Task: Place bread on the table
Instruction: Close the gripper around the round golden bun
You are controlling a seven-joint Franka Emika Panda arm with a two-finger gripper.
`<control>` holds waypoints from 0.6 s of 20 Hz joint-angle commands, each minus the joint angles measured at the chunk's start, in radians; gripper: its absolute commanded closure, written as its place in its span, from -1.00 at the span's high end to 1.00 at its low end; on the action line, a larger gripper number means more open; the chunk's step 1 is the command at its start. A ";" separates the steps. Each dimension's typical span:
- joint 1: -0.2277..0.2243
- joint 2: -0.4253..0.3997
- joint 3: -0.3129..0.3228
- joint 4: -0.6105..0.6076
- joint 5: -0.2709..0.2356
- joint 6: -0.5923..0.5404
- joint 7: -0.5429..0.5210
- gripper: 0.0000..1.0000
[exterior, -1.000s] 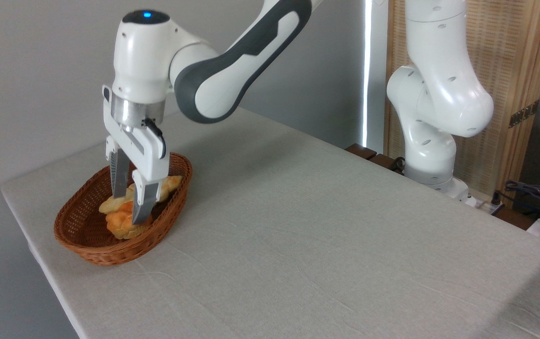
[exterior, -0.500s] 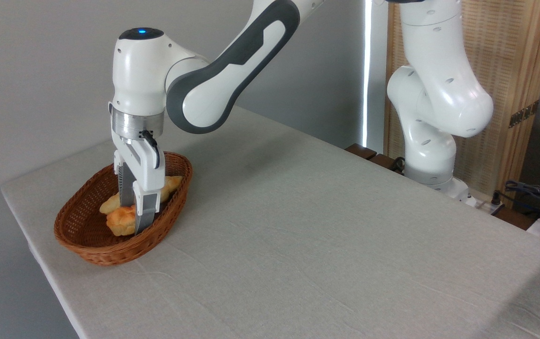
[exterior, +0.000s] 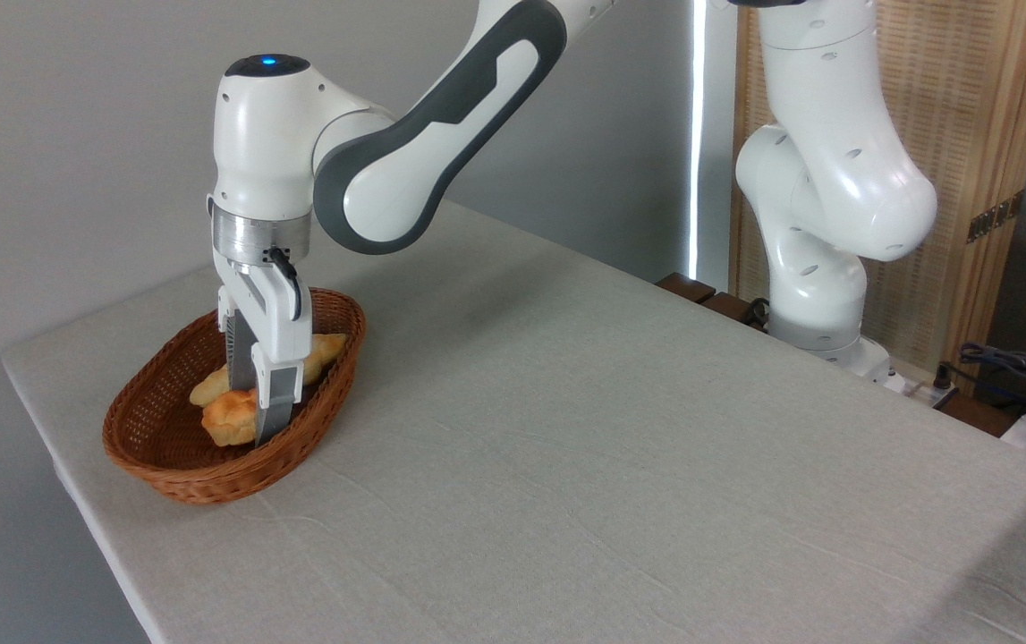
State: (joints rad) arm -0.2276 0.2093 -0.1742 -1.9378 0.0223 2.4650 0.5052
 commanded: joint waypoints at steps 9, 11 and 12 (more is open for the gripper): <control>0.001 -0.011 0.012 0.020 0.007 0.009 -0.057 -0.01; 0.002 -0.036 0.018 0.022 0.005 0.006 -0.092 -0.01; 0.004 -0.048 0.019 0.020 0.005 0.002 -0.105 0.00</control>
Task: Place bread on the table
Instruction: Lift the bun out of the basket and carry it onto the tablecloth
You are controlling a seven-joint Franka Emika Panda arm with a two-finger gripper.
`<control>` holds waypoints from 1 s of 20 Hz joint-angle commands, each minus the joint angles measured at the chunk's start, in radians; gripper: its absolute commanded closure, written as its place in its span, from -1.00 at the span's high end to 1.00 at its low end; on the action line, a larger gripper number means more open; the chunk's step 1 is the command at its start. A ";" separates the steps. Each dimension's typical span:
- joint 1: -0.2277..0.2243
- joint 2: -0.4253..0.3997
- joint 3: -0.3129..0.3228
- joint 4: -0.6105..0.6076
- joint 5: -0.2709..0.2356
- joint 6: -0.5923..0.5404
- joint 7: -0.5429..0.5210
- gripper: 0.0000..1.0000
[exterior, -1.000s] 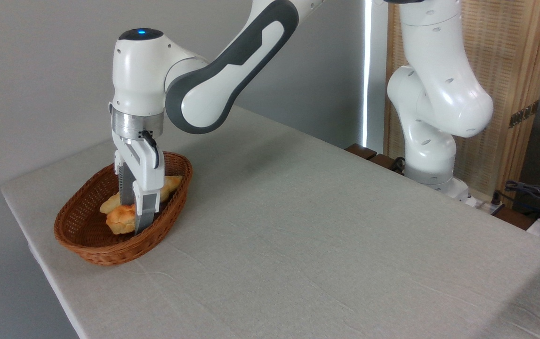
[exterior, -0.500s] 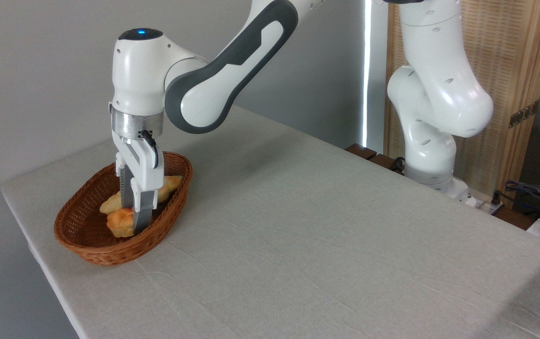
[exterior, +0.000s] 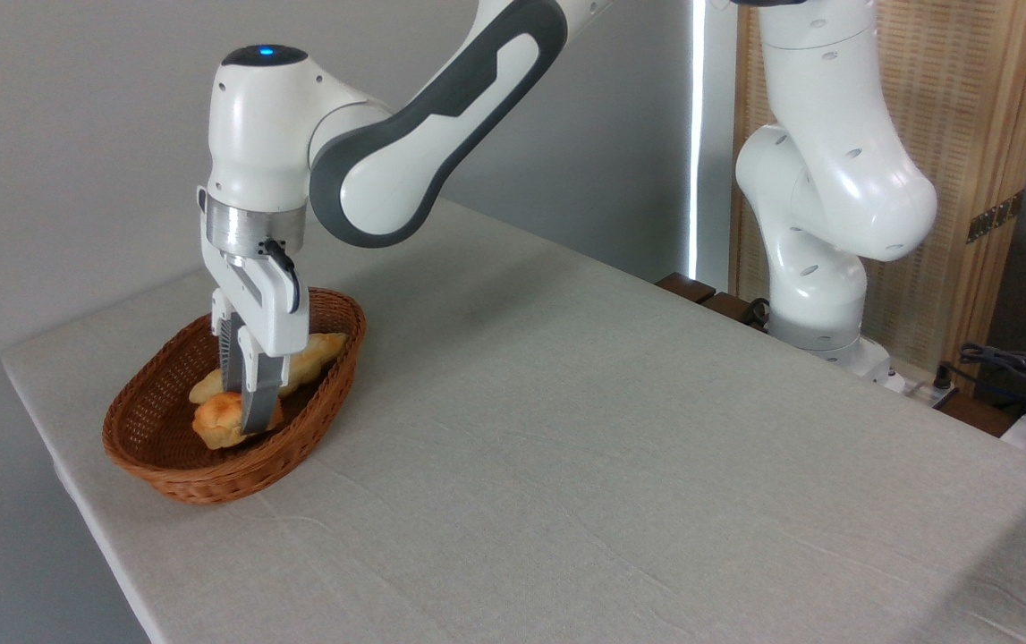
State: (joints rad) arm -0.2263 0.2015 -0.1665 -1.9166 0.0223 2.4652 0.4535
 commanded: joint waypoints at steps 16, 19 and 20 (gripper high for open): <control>0.004 -0.370 0.168 -0.192 -0.030 -0.386 0.029 0.00; 0.004 -0.381 0.226 -0.217 -0.030 -0.504 0.151 0.07; 0.004 -0.378 0.229 -0.229 -0.030 -0.506 0.152 0.40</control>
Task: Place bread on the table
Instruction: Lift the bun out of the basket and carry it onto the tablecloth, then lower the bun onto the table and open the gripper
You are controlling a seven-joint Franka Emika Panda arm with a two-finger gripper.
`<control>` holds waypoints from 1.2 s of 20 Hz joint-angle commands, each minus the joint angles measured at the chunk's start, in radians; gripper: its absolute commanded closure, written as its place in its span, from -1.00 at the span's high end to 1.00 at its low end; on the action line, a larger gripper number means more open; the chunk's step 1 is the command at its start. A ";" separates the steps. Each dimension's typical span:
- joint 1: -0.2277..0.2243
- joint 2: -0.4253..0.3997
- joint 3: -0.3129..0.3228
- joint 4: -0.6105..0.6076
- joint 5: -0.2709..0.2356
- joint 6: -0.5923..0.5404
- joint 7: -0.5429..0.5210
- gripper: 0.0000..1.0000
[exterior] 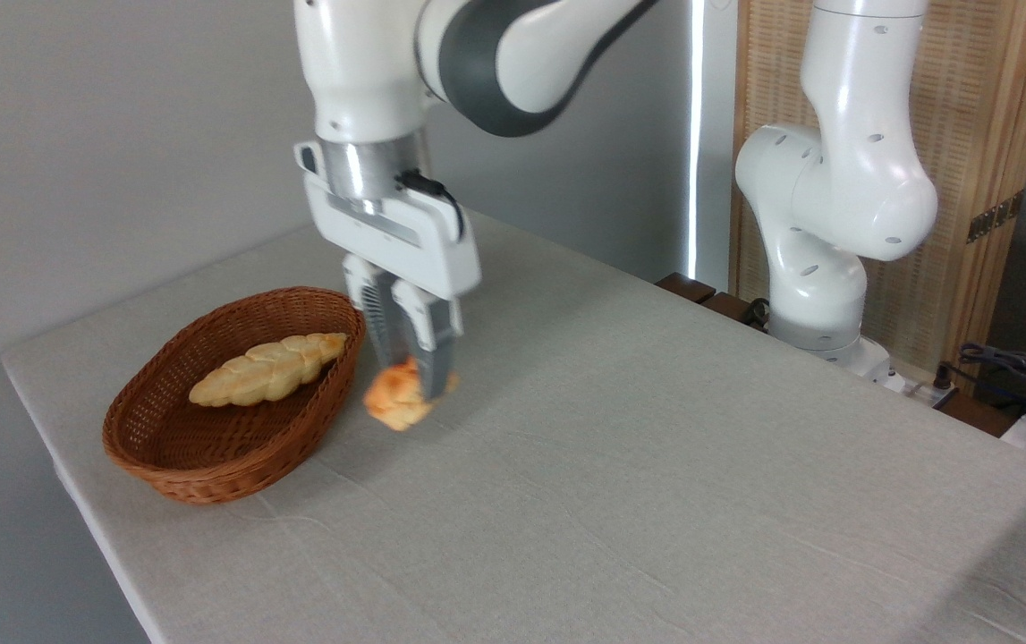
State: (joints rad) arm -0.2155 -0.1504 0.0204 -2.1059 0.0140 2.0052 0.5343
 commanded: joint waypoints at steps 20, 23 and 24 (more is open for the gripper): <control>-0.016 -0.012 0.041 -0.020 -0.022 -0.045 0.069 1.00; -0.016 -0.018 0.039 0.078 -0.023 -0.049 0.059 1.00; -0.016 -0.021 0.030 0.113 -0.023 -0.054 0.059 1.00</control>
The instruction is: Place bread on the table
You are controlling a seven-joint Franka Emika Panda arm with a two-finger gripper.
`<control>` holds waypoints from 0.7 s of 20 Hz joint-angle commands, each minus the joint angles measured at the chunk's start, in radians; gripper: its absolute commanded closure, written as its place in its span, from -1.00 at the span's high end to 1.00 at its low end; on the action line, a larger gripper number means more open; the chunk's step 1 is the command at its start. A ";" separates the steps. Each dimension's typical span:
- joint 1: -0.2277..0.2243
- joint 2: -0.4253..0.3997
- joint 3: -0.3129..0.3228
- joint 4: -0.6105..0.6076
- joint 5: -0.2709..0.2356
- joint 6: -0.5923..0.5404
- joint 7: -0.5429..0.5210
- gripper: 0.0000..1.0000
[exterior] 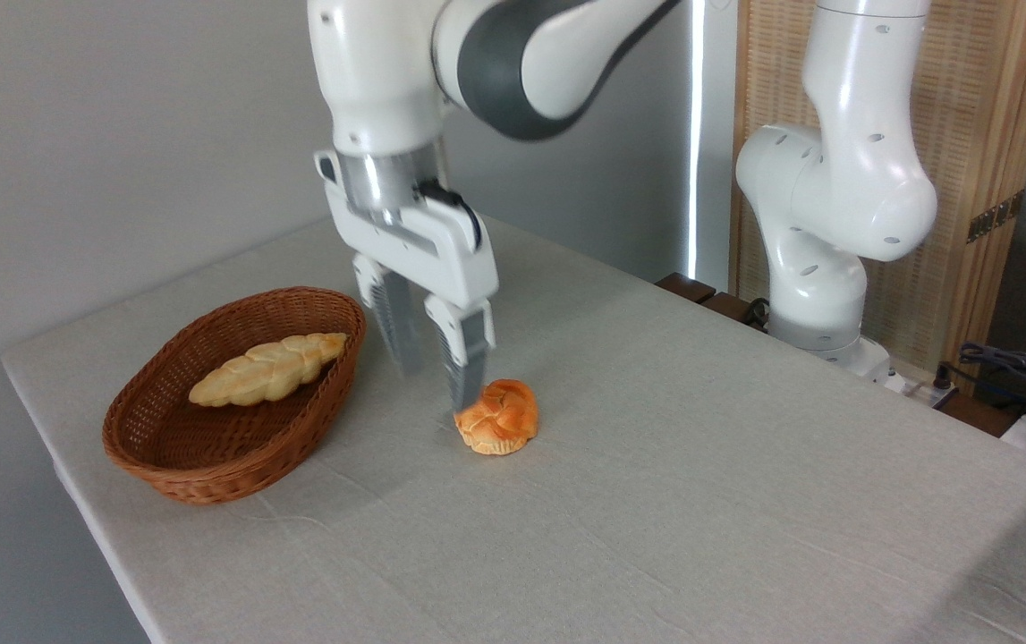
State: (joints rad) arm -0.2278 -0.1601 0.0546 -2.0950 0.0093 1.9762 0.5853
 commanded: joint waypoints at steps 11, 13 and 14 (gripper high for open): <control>-0.005 -0.003 0.033 0.277 -0.022 -0.280 -0.009 1.00; -0.004 0.005 0.059 0.277 -0.049 -0.278 -0.002 1.00; -0.002 0.005 0.068 0.277 -0.058 -0.278 -0.001 1.00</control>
State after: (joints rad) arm -0.2323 -0.1701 0.0845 -1.8372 -0.0042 1.7205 0.5803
